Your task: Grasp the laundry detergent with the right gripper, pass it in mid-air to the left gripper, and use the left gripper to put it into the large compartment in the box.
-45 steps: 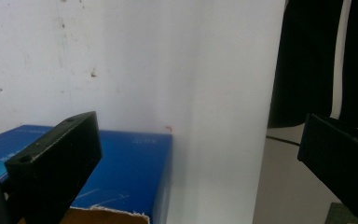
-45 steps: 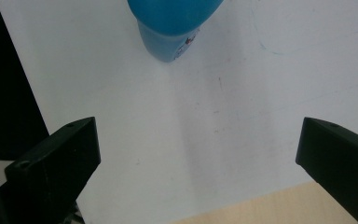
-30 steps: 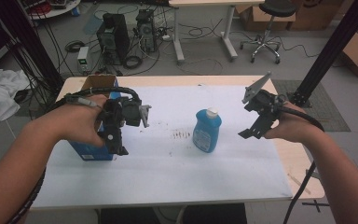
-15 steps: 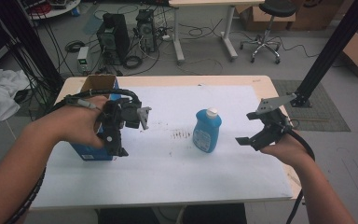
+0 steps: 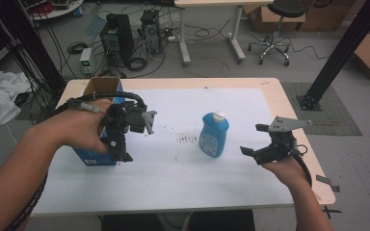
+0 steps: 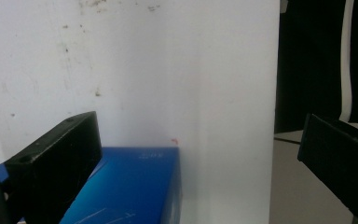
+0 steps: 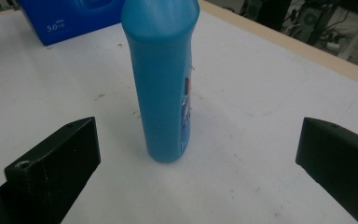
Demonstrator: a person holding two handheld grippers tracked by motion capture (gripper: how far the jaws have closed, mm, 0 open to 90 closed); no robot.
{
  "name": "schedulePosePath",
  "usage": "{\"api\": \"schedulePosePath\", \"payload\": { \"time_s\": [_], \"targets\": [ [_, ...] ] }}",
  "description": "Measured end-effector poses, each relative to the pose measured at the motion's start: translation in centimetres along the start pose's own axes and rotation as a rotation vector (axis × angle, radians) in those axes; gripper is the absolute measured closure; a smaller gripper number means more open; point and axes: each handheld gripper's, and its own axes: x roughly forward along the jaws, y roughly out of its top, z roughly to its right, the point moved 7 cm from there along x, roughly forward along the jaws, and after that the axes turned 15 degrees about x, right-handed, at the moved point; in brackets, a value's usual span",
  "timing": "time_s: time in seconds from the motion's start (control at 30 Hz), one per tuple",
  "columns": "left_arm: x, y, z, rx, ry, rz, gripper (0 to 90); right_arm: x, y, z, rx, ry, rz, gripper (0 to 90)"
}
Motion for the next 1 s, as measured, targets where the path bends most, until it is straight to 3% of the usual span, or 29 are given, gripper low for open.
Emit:
{"api": "schedulePosePath", "payload": {
  "time_s": [0.23, 0.7, 1.0],
  "targets": [
    [0.1, 0.3, 0.1, 0.008, -0.003, -0.001, 0.1, 1.8, -0.7, -0.7, 0.018, -0.004, 0.061, 0.0],
    [0.4, 0.1, 0.4, -0.001, -0.009, 0.000, 0.1, 5.8, -2.2, -1.0, 0.071, 0.006, 0.083, 0.0],
    [0.5, 0.0, 0.5, 0.001, -0.012, -0.007, 0.1, 7.8, -2.4, -1.4, 0.079, 0.013, 0.093, 0.0]
  ]
}}
